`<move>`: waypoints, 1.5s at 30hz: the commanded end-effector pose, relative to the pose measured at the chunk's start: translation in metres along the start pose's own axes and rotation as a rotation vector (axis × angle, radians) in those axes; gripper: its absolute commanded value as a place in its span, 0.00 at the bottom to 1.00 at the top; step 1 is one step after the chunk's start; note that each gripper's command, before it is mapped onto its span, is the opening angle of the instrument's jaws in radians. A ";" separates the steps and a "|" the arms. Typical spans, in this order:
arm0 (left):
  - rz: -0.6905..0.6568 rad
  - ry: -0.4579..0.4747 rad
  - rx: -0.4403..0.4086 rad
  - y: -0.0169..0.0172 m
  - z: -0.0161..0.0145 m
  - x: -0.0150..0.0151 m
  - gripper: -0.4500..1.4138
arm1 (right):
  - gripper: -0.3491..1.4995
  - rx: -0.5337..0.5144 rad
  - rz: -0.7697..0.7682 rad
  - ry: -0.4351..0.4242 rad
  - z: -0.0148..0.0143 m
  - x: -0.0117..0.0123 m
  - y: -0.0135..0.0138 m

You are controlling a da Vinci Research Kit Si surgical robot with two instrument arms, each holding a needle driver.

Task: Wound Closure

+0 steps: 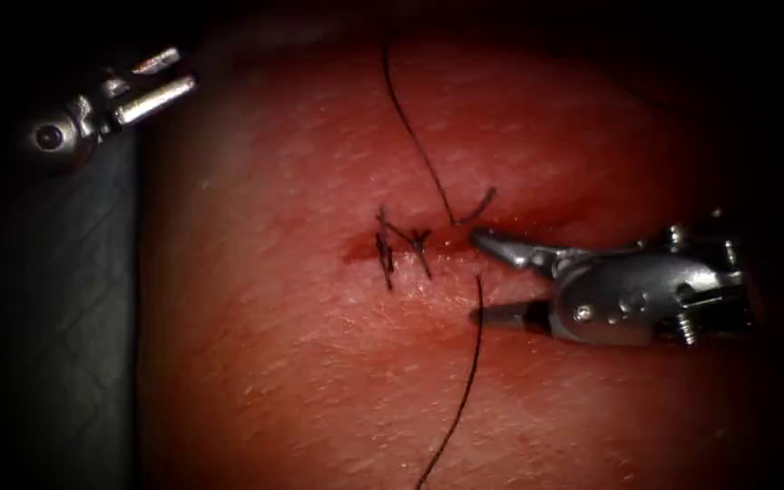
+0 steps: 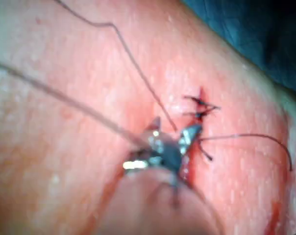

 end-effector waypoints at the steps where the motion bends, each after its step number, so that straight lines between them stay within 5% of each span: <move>1: 0.001 0.000 -0.004 0.0004 0.0006 -0.0004 0.00 | 0.64 0.004 -0.001 0.005 0.0006 0.0005 -0.0011; 3: 0.001 0.000 -0.004 0.0005 0.0006 -0.0004 0.00 | 0.04 0.008 -0.008 0.017 0.0002 0.0008 -0.0018; 4: 0.001 0.000 -0.003 0.0005 0.0006 -0.0004 0.00 | 0.00 0.009 -0.008 0.018 0.0000 0.0010 -0.0019; 26: -0.006 -0.014 -0.018 0.0011 0.0012 -0.0016 0.00 | 0.00 0.050 -0.023 0.100 -0.0034 0.0081 -0.0035; 44: -0.011 -0.030 -0.031 0.0016 0.0017 -0.0032 0.00 | 0.00 0.094 0.010 0.111 -0.0039 0.0100 -0.0044; 45: -0.010 -0.032 -0.033 0.0017 0.0017 -0.0032 0.00 | 0.14 0.098 0.053 0.108 -0.0039 0.0099 -0.0042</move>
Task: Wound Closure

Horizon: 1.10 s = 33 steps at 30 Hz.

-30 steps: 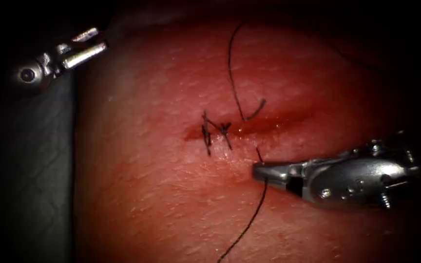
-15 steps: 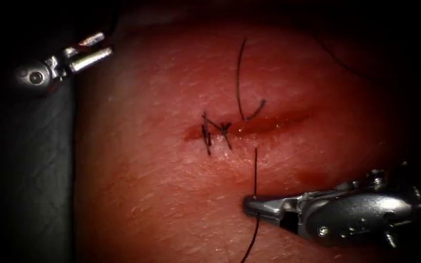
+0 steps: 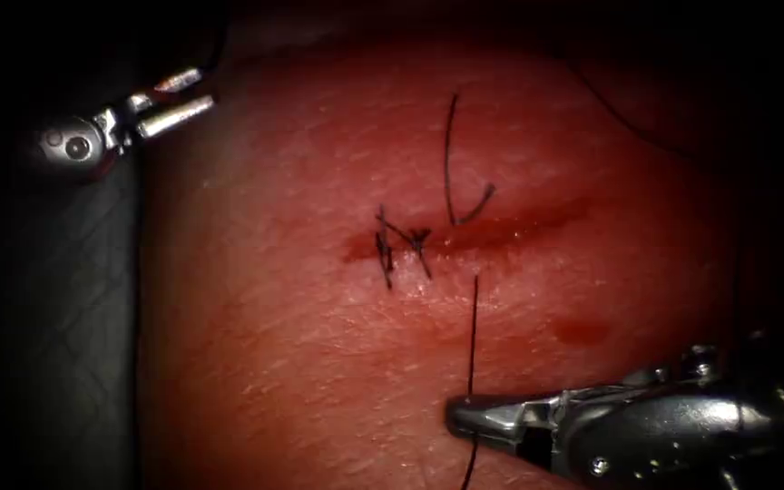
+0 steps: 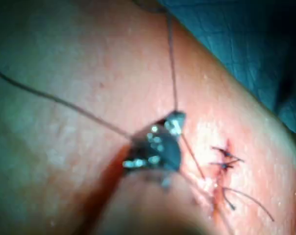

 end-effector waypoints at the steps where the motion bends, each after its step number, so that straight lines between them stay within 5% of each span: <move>1: 0.001 -0.001 -0.001 0.0005 0.0007 -0.0004 0.00 | 0.28 -0.002 0.082 -0.001 0.0007 -0.0004 -0.0006; 2: -0.005 -0.003 -0.003 0.0006 0.0007 -0.0004 0.00 | 0.50 0.001 0.145 -0.004 0.0006 -0.0008 -0.0001; 11: -0.003 -0.008 -0.004 0.0008 0.0008 -0.0003 0.00 | 0.78 -0.010 0.480 -0.069 -0.0012 -0.0067 0.0039; 16: -0.002 -0.008 -0.004 0.0009 0.0008 -0.0003 0.00 | 0.75 -0.031 0.637 -0.096 -0.0014 -0.0093 0.0067; 21: -0.001 -0.010 -0.006 0.0010 0.0008 -0.0003 0.00 | 0.56 -0.115 0.833 -0.051 -0.0012 -0.0113 0.0099; 33: -0.006 -0.013 -0.010 0.0011 0.0008 -0.0003 0.00 | 0.58 -0.115 1.086 -0.067 0.0016 -0.0154 0.0131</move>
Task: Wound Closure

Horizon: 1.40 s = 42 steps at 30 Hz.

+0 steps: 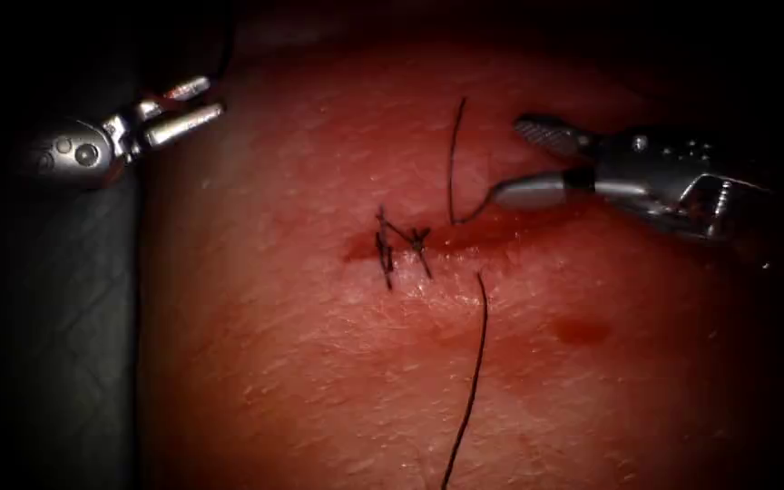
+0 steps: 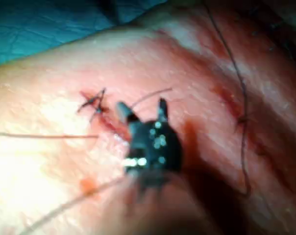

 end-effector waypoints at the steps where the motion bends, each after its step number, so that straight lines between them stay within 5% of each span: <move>1: -0.001 0.002 0.000 0.0004 0.0006 -0.0004 0.00 | 0.58 0.020 0.030 -0.003 0.0013 -0.0005 0.0000; 14: 0.000 0.000 -0.002 0.0005 0.0008 -0.0005 0.00 | 0.63 0.029 0.353 -0.008 0.0052 0.0013 0.0028; 26: 0.000 0.000 -0.001 0.0005 0.0008 -0.0005 0.00 | 0.64 0.016 0.556 -0.079 0.0076 -0.0004 0.0028; 28: 0.000 0.000 -0.001 0.0005 0.0008 -0.0005 0.00 | 0.55 0.017 0.561 -0.080 0.0076 -0.0004 0.0027; 30: 0.000 0.000 -0.001 0.0005 0.0008 -0.0005 0.00 | 0.00 0.019 0.562 -0.081 0.0073 -0.0003 0.0025; 36: 0.000 0.000 -0.001 0.0005 0.0008 -0.0005 0.00 | 0.00 0.022 0.550 -0.036 0.0064 0.0006 0.0021; 42: 0.000 0.000 -0.001 0.0005 0.0008 -0.0005 0.00 | 0.00 0.065 0.287 0.118 0.0047 0.0019 0.0007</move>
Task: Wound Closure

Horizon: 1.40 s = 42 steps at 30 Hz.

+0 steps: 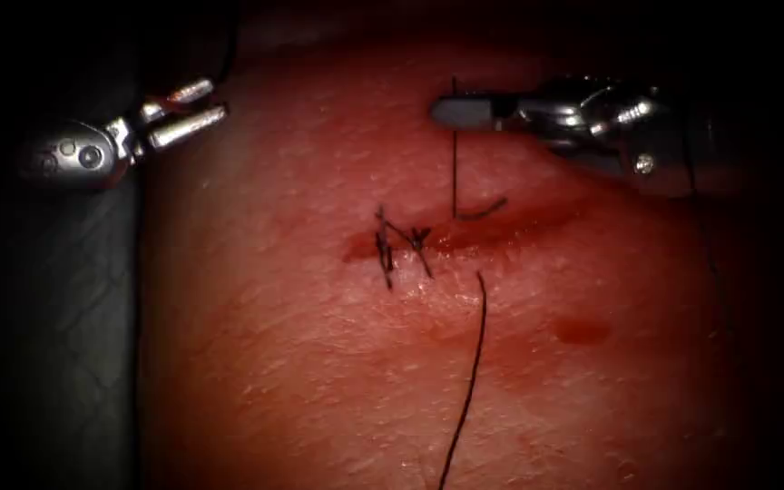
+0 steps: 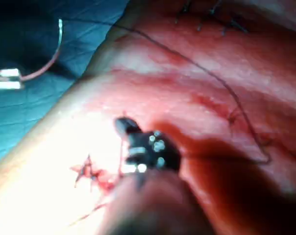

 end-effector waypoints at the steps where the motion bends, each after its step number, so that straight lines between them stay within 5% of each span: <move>1: 0.000 0.001 -0.001 0.0004 0.0006 -0.0004 0.00 | 0.00 0.033 -0.039 0.022 0.0000 -0.0011 -0.0009; 10: 0.001 -0.002 -0.001 0.0006 0.0007 -0.0004 0.00 | 0.00 0.073 -0.074 0.060 -0.0009 -0.0014 -0.0028; 12: 0.001 -0.002 -0.001 0.0006 0.0007 -0.0004 0.00 | 0.20 0.073 -0.093 0.070 -0.0009 -0.0015 -0.0024; 14: 0.001 -0.002 -0.001 0.0006 0.0007 -0.0004 0.00 | 0.64 0.082 -0.120 0.077 -0.0009 -0.0016 -0.0019; 15: 0.001 -0.001 -0.001 0.0006 0.0007 -0.0004 0.00 | 0.77 0.092 -0.128 0.080 -0.0009 -0.0017 -0.0017; 18: 0.001 -0.002 -0.001 0.0006 0.0007 -0.0004 0.00 | 0.88 0.126 -0.182 0.085 -0.0011 -0.0024 -0.0012; 26: 0.001 -0.002 -0.001 0.0006 0.0007 -0.0004 0.00 | 0.80 0.200 -0.270 -0.012 -0.0038 -0.0048 0.0004; 29: 0.001 -0.001 -0.001 0.0006 0.0007 -0.0004 0.00 | 0.57 0.222 -0.292 -0.089 -0.0047 -0.0058 0.0007; 42: 0.002 -0.003 -0.003 0.0007 0.0007 -0.0004 0.00 | 0.55 0.227 -0.338 -0.153 -0.0023 -0.0071 0.0010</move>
